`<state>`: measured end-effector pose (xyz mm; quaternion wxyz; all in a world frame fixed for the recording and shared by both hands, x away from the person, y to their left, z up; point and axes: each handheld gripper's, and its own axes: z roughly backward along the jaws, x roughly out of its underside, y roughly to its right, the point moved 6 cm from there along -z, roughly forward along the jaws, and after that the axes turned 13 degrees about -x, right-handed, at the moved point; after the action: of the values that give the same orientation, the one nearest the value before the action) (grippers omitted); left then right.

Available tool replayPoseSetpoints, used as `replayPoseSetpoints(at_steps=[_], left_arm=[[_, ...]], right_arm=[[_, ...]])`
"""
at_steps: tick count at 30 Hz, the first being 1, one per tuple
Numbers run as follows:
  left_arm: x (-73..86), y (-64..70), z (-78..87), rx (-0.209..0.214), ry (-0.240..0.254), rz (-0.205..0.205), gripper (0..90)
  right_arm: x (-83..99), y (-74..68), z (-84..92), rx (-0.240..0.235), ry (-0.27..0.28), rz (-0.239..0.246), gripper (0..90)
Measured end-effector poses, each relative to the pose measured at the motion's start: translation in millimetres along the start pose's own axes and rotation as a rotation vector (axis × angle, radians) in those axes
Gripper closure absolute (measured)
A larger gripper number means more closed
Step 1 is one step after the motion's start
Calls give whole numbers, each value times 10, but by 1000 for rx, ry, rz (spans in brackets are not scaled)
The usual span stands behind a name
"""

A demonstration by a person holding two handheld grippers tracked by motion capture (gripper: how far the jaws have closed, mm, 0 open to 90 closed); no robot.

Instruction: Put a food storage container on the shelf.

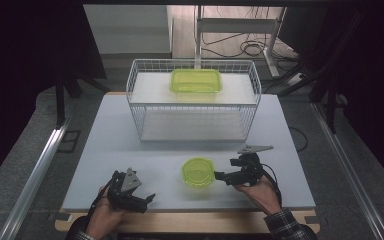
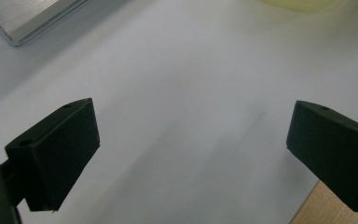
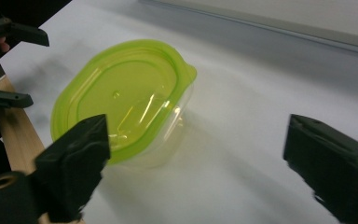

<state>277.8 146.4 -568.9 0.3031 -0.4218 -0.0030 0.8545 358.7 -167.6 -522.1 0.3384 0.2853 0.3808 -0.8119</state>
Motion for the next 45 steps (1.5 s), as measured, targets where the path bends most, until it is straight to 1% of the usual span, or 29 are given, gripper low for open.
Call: replayPoseSetpoints(at_steps=[3, 5, 7, 8, 9, 11, 16, 19, 23, 24, 25, 26, 29, 34, 36, 45], left_arm=[[2, 0, -2, -1, -1, 1, 20], [1, 1, -2, -2, -1, 0, 20], [2, 3, -2, -2, -2, -2, 21], [2, 4, -2, -2, -3, -2, 21], [2, 4, -2, -2, -3, -3, 21], [3, 4, -3, -1, -3, -3, 21], [3, 4, -1, -1, -2, -4, 21], [4, 5, -2, -1, -3, -5, 21], [4, 9, -2, 1, -4, -9, 21], [4, 9, -2, 0, -4, -9, 21], [4, 9, -2, 0, -4, -10, 21], [4, 9, -2, 0, -4, -8, 21], [5, 5, -1, -1, -3, -7, 21], [4, 5, 0, -2, -2, -7, 21], [4, 5, 0, -2, -2, -7, 21], [2, -1, 3, -5, 0, -5, 21]], right_arm=[[-53, -12, 11, -6, 21, -16, 258], [-78, -9, 2, -38, 23, -44, 343], [-100, 0, -32, -72, 26, -83, 428], [-103, 5, -49, -87, 23, -94, 444], [-106, 18, -77, -102, 18, -115, 464], [-112, 40, -117, -117, 13, -137, 497], [-115, 86, -202, -152, -9, -211, 570], [-102, 94, -233, -175, -18, -239, 621], [-84, 97, -252, -208, -30, -290, 717], [-84, 100, -255, -222, -29, -309, 735], [-90, 93, -254, -251, -24, -334, 796], [-90, 93, -254, -251, -24, -334, 796], [-100, 62, -256, -298, -28, -356, 809], [-120, 32, -233, -295, -34, -344, 814], [-138, 29, -215, -303, -20, -349, 814], [-270, 29, -103, -300, 31, -331, 814]])
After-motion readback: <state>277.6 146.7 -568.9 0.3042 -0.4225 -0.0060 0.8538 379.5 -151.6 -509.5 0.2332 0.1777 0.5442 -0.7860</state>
